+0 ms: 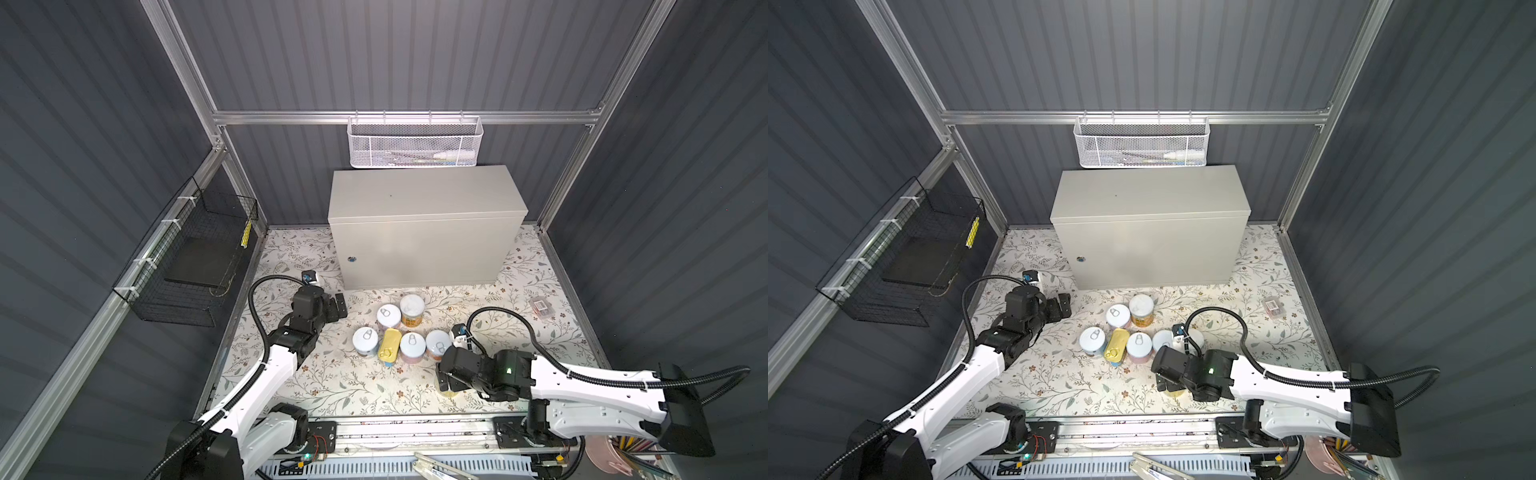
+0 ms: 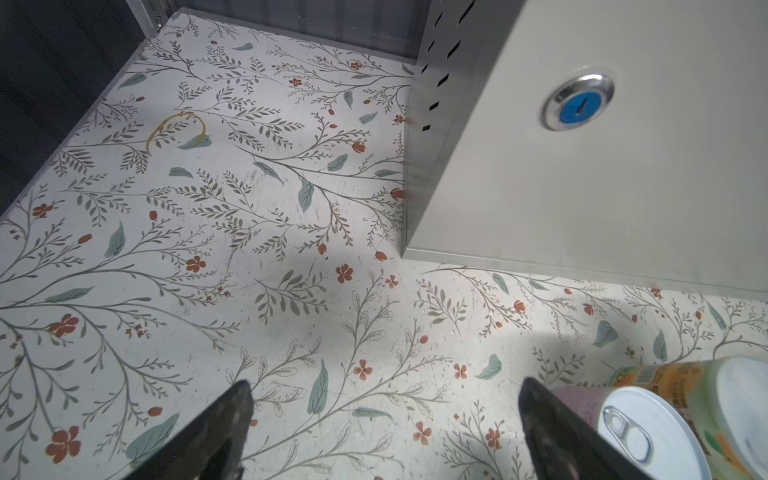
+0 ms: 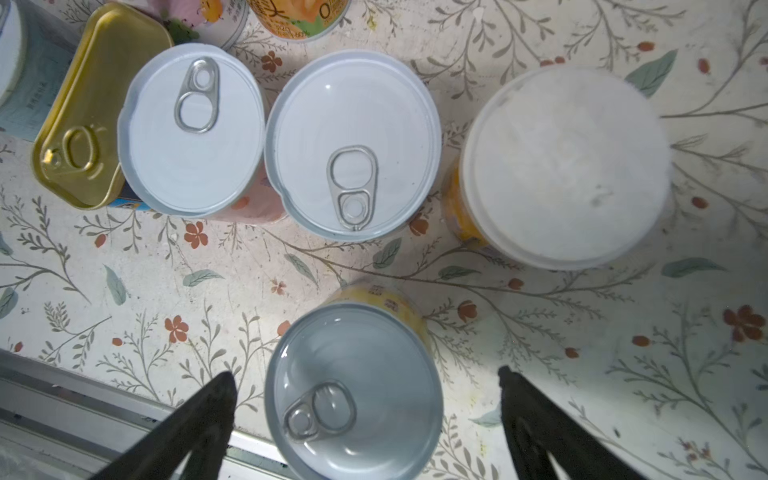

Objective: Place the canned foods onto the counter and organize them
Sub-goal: 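Move the right gripper over the cans and lower onto the yellow pineapple can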

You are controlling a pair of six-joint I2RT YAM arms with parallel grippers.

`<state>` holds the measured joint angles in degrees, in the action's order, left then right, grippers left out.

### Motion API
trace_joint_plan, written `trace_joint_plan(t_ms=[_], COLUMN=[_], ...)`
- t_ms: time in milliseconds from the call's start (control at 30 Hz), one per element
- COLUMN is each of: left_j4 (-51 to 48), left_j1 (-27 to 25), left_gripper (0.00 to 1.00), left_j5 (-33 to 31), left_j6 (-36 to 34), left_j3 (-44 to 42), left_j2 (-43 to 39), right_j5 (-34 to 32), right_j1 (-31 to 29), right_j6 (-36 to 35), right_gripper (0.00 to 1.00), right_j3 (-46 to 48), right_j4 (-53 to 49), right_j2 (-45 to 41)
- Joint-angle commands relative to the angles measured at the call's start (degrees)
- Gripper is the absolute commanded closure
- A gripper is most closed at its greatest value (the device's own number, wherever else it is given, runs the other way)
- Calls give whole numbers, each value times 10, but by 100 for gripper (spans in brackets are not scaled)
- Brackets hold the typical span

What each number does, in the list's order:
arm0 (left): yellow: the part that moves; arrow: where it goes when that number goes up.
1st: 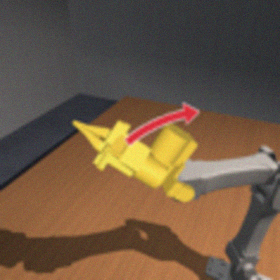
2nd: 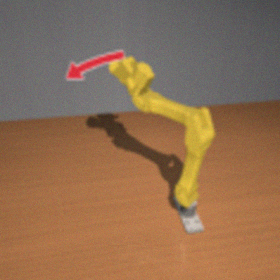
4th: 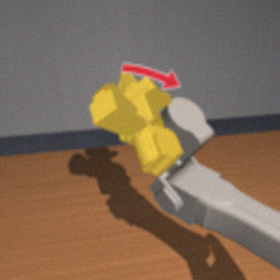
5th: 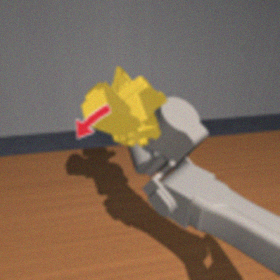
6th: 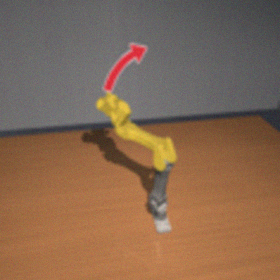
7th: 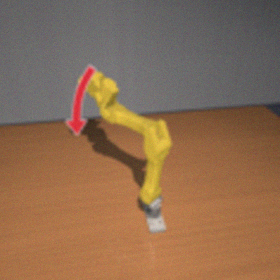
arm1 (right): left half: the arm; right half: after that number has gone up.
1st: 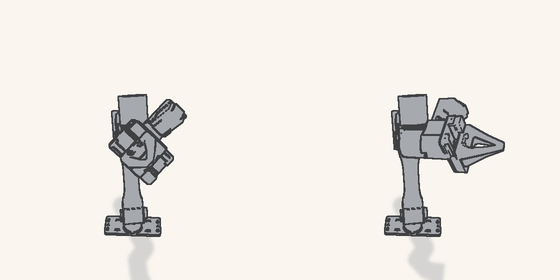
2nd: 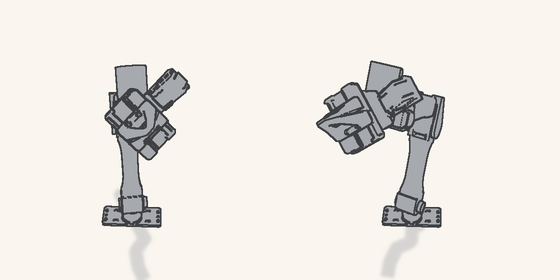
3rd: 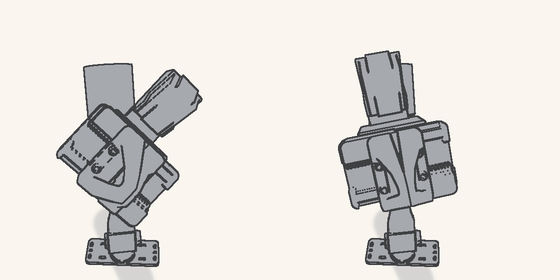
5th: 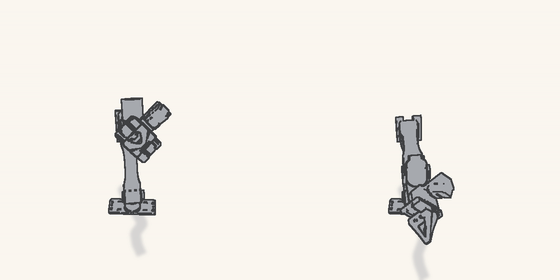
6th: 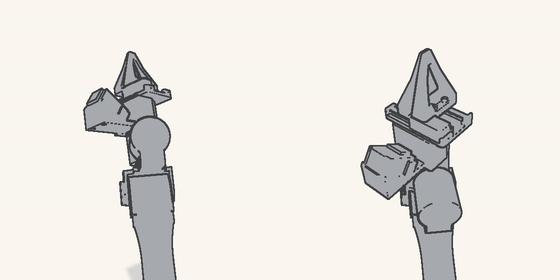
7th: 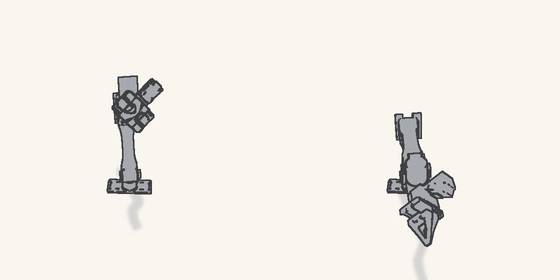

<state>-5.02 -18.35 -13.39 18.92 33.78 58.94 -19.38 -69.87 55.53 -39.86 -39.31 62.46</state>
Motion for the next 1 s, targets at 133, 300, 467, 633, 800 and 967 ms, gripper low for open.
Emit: trace_joint_plan(t_ms=[133,300,467,633,800,967], left_j4=[4,7,9,12,13,14], left_j1=[-3,-3,-3,-3,-3,-3], left_gripper=[0,0,0,0,0,0], left_j5=[8,9,9,10,9,17], left_j6=[6,7,7,8,6,4], left_j3=[-7,-9,-10,-10,-10,-9], left_j2=[-8,-8,-3,3,4,10], right_j5=[12,5,15,29,33,32], right_j1=[-10,-10,-10,-10,-9,-9], right_j6=[26,53,46,32,24,21], right_gripper=[2,2,4,10,12,14], right_j3=[6,11,12,7,-4,-18], right_j4=[-5,-27,-18,-2,0,-10], right_j2=[13,31,39,62,91,117])
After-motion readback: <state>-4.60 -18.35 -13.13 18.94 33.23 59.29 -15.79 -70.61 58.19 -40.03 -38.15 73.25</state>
